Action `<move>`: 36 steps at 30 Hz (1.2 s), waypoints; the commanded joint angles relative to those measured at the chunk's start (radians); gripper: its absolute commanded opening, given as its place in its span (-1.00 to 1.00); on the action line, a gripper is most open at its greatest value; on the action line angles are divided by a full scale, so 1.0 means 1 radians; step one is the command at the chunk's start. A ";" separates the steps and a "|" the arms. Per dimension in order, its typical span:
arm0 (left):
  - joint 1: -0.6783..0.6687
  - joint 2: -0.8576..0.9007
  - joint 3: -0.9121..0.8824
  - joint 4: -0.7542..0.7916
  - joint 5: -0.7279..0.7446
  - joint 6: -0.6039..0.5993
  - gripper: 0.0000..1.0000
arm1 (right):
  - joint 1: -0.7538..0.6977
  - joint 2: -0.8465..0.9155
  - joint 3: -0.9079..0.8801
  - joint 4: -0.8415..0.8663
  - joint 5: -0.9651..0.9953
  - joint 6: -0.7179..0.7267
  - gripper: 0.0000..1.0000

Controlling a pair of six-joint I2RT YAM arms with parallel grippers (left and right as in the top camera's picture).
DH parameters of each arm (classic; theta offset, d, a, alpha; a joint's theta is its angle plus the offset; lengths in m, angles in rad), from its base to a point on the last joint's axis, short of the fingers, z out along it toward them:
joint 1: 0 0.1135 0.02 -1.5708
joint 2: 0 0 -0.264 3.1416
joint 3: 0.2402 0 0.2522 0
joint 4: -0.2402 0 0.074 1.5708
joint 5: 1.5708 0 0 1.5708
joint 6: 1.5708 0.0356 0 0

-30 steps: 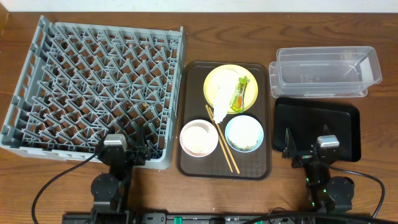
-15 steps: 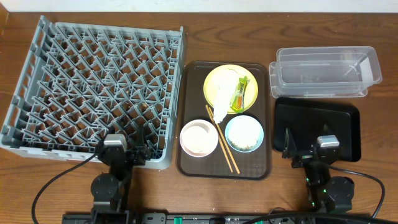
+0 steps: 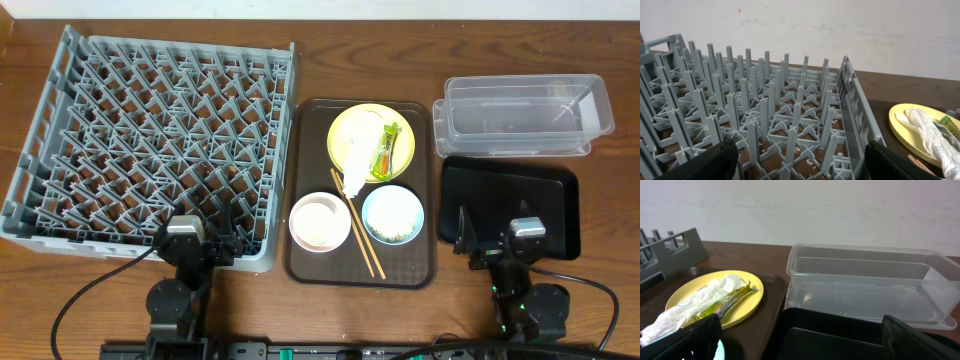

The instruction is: Sort waste into correct bins and load items into the dishwasher

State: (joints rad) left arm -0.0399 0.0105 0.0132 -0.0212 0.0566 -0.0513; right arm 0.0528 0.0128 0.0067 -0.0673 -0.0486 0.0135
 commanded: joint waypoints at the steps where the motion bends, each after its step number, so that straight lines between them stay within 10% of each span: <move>1: 0.001 -0.006 -0.009 -0.043 0.002 0.010 0.69 | 0.012 -0.005 -0.001 -0.001 0.007 -0.008 0.98; 20: 0.001 0.053 0.098 -0.146 -0.007 -0.058 0.68 | 0.012 0.084 0.122 -0.060 0.048 0.068 0.99; 36: 0.001 0.615 0.726 -0.690 -0.027 -0.059 0.69 | 0.013 0.924 0.816 -0.324 -0.140 0.133 0.98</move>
State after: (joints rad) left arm -0.0399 0.5488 0.6392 -0.6449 0.0448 -0.1047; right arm 0.0536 0.8219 0.6956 -0.3489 -0.1352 0.1528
